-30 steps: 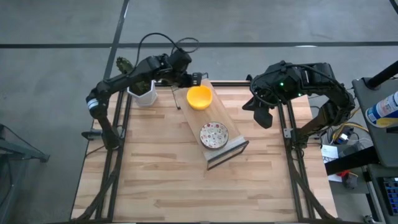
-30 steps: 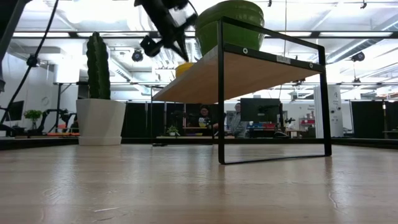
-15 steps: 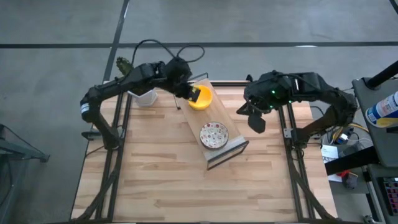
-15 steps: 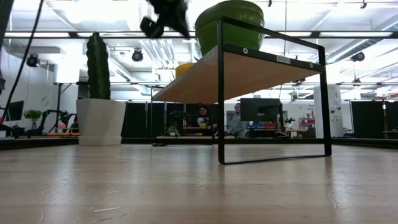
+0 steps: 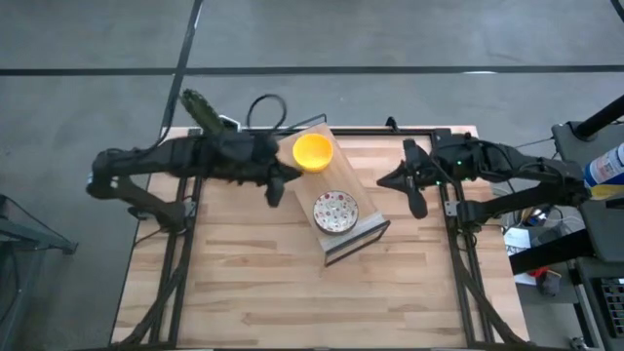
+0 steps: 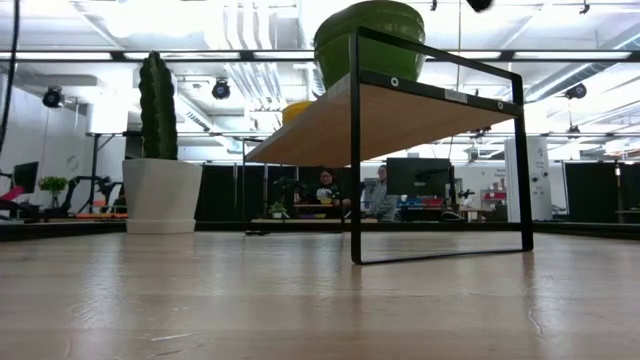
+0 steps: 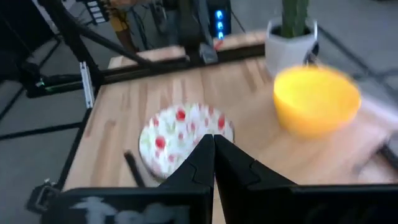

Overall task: Pick & Place Mini bowls
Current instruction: Return to Home Position

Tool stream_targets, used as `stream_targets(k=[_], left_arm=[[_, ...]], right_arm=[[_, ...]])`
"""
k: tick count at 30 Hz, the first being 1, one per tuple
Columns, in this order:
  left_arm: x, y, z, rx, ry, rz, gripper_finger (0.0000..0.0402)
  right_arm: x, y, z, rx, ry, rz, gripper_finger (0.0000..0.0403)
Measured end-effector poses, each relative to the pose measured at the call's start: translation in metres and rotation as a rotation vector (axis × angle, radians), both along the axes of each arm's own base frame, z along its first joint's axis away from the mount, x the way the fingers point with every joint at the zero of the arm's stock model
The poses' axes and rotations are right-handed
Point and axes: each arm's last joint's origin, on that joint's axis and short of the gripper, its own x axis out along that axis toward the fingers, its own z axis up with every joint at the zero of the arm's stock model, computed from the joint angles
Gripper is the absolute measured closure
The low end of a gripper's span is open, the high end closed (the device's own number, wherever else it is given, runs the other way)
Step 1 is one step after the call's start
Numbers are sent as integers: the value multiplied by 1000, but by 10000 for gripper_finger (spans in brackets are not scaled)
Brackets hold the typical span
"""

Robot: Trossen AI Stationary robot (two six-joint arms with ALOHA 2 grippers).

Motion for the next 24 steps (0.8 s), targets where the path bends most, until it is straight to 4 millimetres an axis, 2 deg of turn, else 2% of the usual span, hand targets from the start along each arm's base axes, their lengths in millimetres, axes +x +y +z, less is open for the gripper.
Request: stream_targets(k=[2, 7, 10, 13, 15, 19, 21, 24], left_arm=[[-14, -7, -11, -3, 41, 35, 401], [-49, -17, -45, 41, 164, -31, 401], [-61, -27, -64, 105, 87, -67, 401], [-71, -29, -92, 101, 2, -37, 401], [-79, -28, -112, 88, -30, -30, 401], [-96, -29, -146, 38, -92, -132, 401], [-105, -27, -161, 35, -129, -141, 401], [-118, -26, -179, 52, -186, -176, 401]], right_arm=[[-7, 0, -13, 62, 27, -28, 394], [-10, 0, -54, 129, 12, -76, 394], [-13, 0, -70, 119, -96, -65, 394], [-17, 1, -86, 104, -172, -24, 394], [-22, 1, -94, 55, -181, -12, 394], [-30, 1, -117, 25, -119, -4, 394], [-32, 2, -124, 11, -141, 4, 394], [-35, 3, -124, -22, -247, 58, 394]])
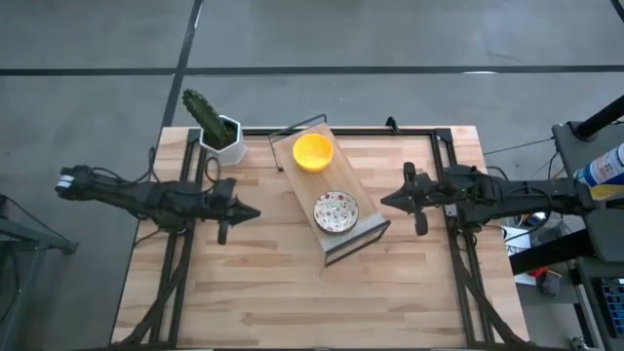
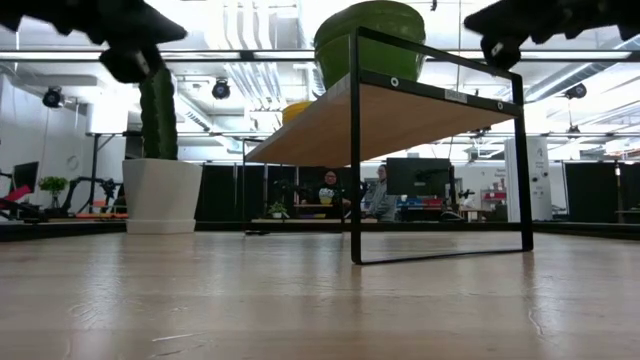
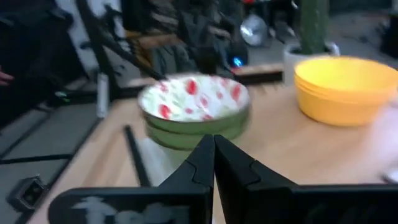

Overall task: Pick & Place Mini bowls
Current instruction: Return to Home Position

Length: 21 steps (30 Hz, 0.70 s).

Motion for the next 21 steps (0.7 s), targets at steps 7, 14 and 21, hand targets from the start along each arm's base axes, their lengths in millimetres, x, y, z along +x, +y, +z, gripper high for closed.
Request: stream_targets(k=[7, 14, 21], left_arm=[[-24, 4, -23, 88, -99, -39, 401], [-42, 7, -39, 82, -167, -54, 401], [-51, 9, -49, 81, -175, -52, 401]], right_arm=[[-14, 1, -3, -49, -51, 26, 394], [-25, 2, -19, -61, -121, 50, 394], [-37, 2, -49, 20, -172, 33, 394]])
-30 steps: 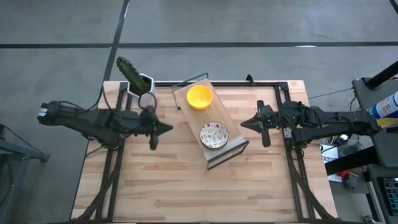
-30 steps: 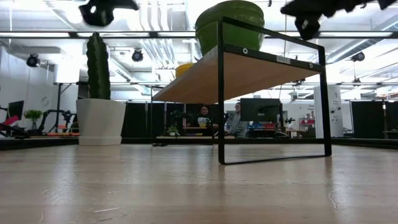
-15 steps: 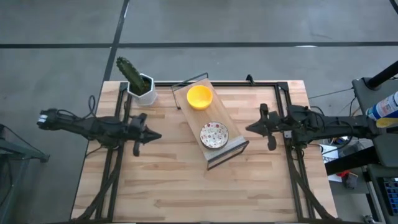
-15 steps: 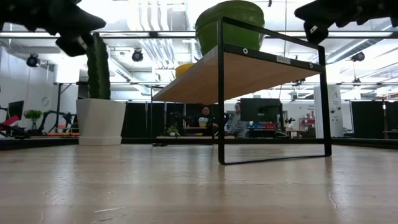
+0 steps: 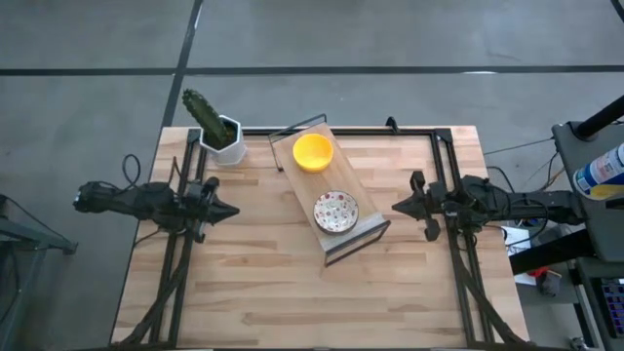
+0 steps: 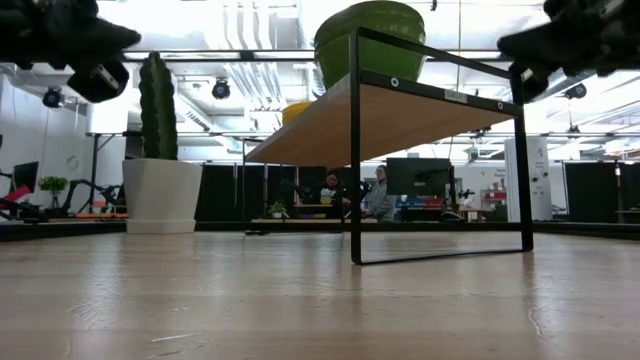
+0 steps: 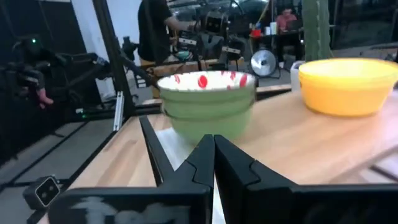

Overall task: Pick & Place Mini bowls
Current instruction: Return to Home Position

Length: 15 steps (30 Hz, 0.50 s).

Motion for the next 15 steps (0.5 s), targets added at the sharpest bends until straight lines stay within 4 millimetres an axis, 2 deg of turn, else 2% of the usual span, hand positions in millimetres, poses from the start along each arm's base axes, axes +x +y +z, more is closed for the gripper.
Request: stream_targets(k=[4, 15], left_arm=[[-2, 1, -5, -1, -9, 5, 401], [-2, 1, -36, 7, 24, 17, 401]], right_arm=[[-6, 0, -10, 11, -52, -22, 394], [-14, -1, -34, -33, -104, -58, 394]])
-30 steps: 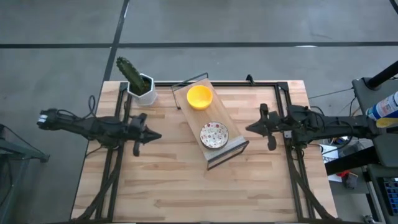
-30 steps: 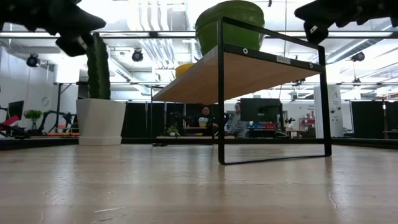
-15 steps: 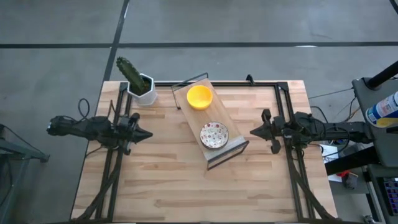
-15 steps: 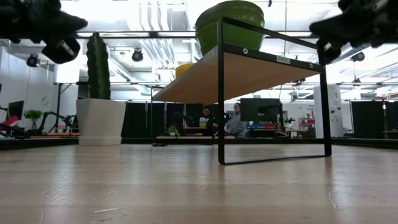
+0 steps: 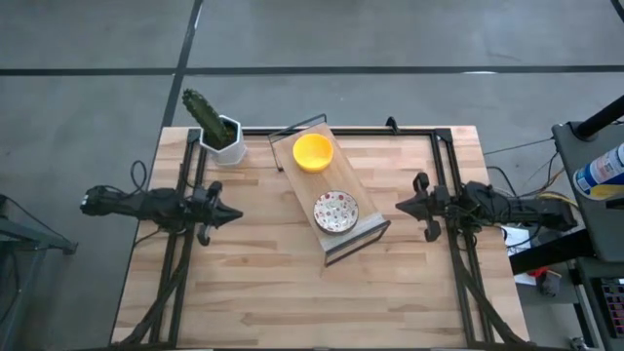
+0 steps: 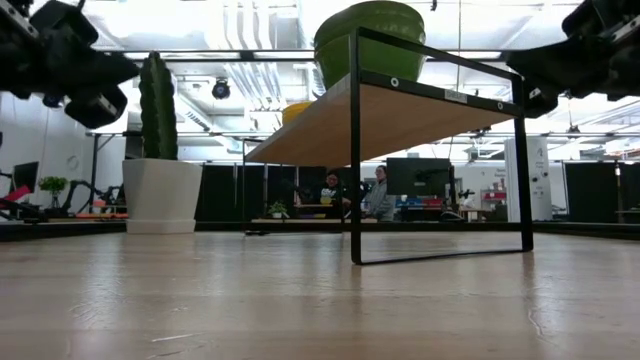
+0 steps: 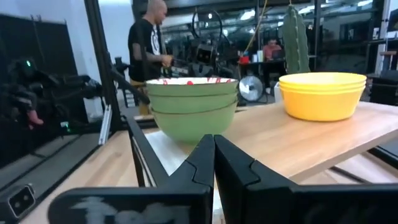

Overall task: Pick & Place Mini bowls
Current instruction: Return to Home Position

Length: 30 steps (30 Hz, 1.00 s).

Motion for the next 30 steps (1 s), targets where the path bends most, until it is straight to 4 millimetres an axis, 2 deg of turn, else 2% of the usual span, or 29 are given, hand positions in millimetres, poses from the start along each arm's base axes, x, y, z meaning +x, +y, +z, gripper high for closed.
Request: stream_targets(k=[6, 30], left_arm=[[3, 0, -13, -6, 14, 34, 401], [5, 0, -15, -22, 22, 35, 401]], right_arm=[[-2, 0, -12, 19, 30, 2, 394], [0, 0, -18, 21, 100, 4, 394]])
